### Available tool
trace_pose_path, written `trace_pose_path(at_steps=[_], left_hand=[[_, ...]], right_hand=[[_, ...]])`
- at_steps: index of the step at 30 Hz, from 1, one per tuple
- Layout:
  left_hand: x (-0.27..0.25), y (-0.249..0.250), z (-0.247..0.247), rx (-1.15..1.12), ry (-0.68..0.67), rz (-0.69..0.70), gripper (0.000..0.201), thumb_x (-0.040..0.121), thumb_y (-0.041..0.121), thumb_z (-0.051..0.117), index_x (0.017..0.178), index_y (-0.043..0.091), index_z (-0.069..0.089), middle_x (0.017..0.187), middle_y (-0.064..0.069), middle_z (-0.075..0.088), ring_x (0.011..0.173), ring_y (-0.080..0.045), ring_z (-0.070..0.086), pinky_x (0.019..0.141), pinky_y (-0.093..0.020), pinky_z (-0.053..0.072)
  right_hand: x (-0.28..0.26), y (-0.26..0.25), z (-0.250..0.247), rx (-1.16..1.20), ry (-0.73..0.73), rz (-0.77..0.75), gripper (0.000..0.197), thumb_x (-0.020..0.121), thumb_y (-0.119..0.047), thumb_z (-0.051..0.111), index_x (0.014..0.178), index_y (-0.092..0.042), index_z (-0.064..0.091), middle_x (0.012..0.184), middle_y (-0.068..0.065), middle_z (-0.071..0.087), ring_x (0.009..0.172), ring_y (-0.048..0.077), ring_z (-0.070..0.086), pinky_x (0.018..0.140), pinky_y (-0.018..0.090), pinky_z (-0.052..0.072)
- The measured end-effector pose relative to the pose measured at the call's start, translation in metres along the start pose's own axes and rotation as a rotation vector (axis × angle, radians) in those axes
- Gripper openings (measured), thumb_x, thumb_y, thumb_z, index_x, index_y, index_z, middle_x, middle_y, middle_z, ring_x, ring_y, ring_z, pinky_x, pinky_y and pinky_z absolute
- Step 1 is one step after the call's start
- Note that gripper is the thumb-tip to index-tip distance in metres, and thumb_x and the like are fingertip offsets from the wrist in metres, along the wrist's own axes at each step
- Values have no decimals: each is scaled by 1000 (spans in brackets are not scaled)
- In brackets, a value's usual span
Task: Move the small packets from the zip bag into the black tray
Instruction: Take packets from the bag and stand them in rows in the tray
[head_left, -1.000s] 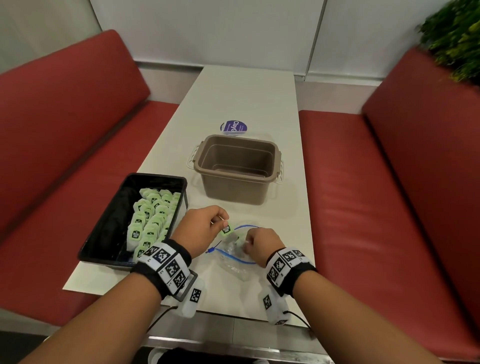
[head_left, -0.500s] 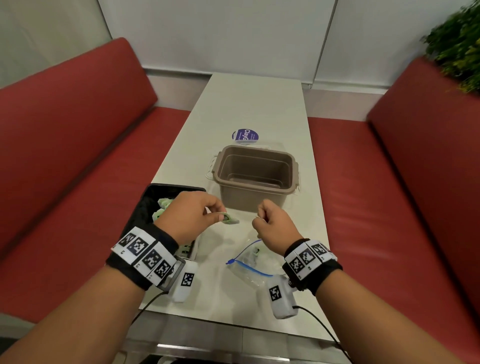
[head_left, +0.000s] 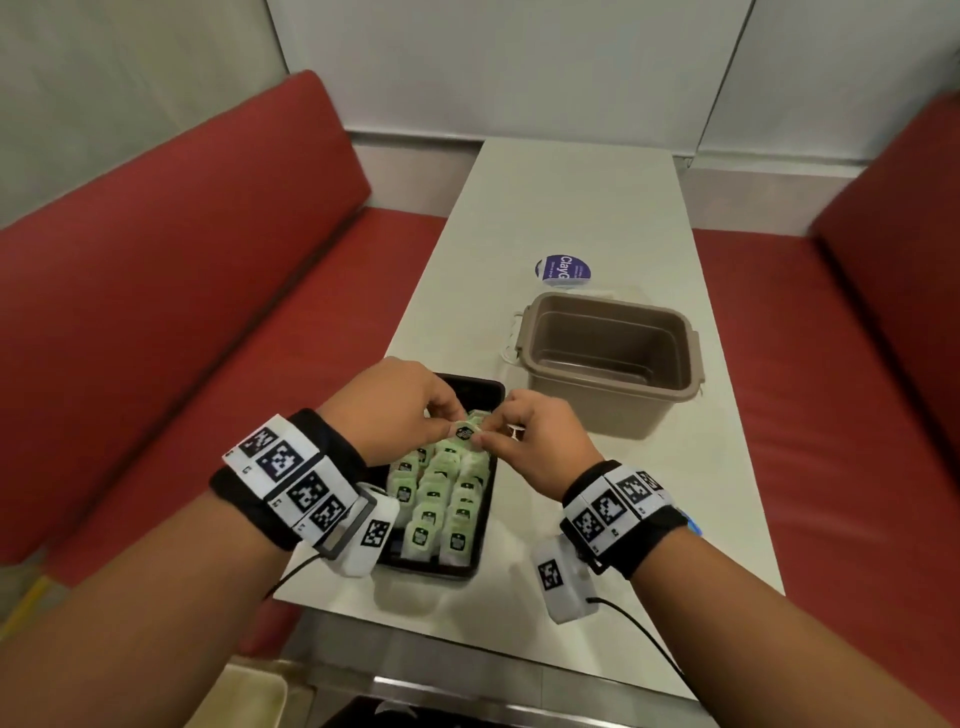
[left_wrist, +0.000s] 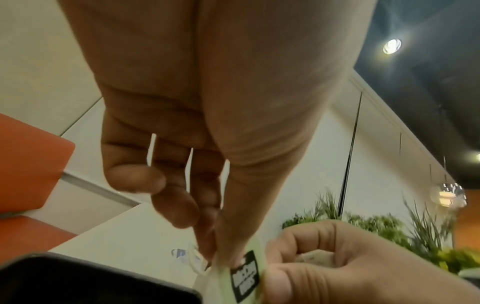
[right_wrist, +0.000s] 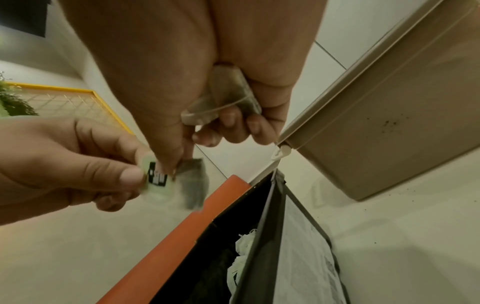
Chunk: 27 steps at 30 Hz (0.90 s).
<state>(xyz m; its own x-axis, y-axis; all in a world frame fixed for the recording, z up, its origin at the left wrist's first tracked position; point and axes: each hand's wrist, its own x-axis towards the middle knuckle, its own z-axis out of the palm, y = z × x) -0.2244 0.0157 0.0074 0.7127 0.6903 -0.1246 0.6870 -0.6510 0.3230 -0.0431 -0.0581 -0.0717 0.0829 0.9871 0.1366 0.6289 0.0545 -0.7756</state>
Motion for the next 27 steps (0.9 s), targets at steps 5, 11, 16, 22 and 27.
trace_pose_path(at_steps=[5, 11, 16, 22, 27], left_hand=[[11, -25, 6, 274, -190, -101, 12, 85, 26, 68, 92, 28, 77, 90, 12, 71, 82, -11, 64, 77, -29, 55], [36, -28, 45, 589, -665, -55, 15, 85, 22, 70, 98, 15, 74, 96, 1, 72, 89, -21, 67, 77, -33, 57], [52, -21, 67, 755, -808, 28, 34, 88, 25, 72, 113, 4, 66, 108, -7, 67, 101, -26, 65, 75, -35, 51], [69, -50, 101, 879, -769, 65, 43, 64, 41, 85, 95, 20, 65, 94, -1, 67, 78, -22, 64, 74, -34, 55], [101, -93, 150, 825, -790, 10, 85, 48, 52, 86, 125, 26, 62, 120, -5, 66, 100, -30, 67, 78, -50, 55]], right_hand=[[8, 7, 23, -95, 9, 178, 21, 86, -40, 69, 98, -26, 60, 71, -10, 57, 72, 14, 57, 70, 30, 49], [7, 20, 37, -163, -93, 344, 24, 83, -26, 67, 96, -23, 48, 75, -5, 58, 76, 23, 59, 70, 33, 50], [3, 19, 36, -126, -107, 381, 19, 85, -24, 66, 95, -23, 50, 86, -2, 61, 85, 24, 60, 73, 33, 48], [-1, 19, 39, -77, -83, 412, 20, 85, -23, 66, 96, -23, 50, 89, 1, 63, 84, 23, 61, 73, 32, 49], [-1, 18, 38, -68, -91, 415, 21, 88, -29, 66, 98, -23, 49, 84, -2, 61, 77, 19, 59, 66, 29, 44]])
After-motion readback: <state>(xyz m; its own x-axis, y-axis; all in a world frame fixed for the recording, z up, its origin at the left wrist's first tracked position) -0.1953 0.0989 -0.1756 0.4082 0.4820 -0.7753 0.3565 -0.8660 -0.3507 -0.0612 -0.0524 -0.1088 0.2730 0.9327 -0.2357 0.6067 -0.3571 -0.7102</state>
